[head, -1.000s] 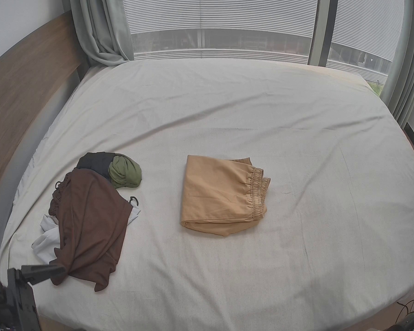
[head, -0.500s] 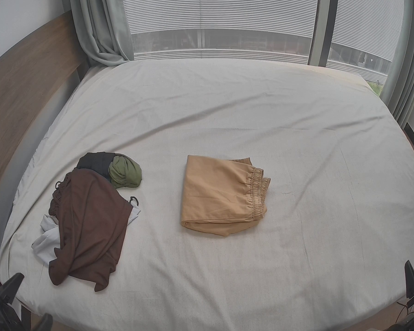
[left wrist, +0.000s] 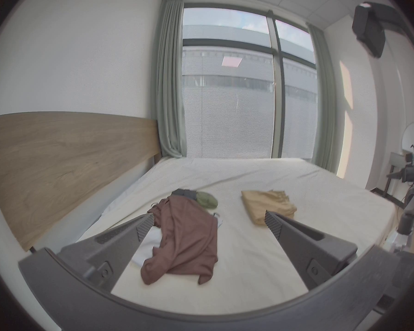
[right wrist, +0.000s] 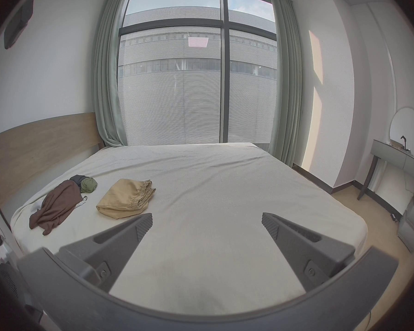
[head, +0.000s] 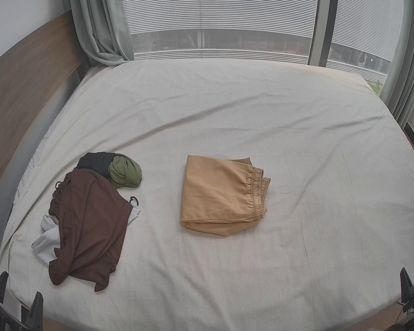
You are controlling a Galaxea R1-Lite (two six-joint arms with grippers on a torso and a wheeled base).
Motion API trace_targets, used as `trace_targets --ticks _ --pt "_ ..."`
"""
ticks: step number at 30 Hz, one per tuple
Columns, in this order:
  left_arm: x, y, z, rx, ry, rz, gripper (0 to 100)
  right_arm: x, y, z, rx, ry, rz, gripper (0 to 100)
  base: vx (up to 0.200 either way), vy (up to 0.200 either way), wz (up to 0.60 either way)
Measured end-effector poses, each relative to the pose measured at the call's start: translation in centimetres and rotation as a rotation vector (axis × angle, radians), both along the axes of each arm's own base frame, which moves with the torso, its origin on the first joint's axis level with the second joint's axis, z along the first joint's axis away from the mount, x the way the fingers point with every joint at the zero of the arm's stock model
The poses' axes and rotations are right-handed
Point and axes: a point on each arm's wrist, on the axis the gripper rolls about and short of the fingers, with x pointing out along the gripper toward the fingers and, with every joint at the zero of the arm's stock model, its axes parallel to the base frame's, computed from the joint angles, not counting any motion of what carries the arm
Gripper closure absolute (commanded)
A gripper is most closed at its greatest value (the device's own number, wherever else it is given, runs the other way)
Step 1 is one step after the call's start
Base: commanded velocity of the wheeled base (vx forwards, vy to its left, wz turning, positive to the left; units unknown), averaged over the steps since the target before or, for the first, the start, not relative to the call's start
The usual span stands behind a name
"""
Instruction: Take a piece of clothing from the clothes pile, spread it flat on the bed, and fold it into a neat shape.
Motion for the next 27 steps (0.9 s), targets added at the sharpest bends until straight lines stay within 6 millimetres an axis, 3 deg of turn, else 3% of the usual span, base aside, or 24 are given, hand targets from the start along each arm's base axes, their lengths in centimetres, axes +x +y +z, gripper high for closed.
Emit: trace_targets --ticks 4,27 --pt "0.00 0.07 -0.61 0.012 0.058 0.033 0 0.00 0.01 0.07 -0.008 -0.007 0.005 0 0.000 0.000 0.00" --pt "0.00 0.10 -0.33 0.014 0.031 0.040 0 0.00 0.05 0.10 -0.020 -0.011 0.070 0 0.000 0.000 0.00"
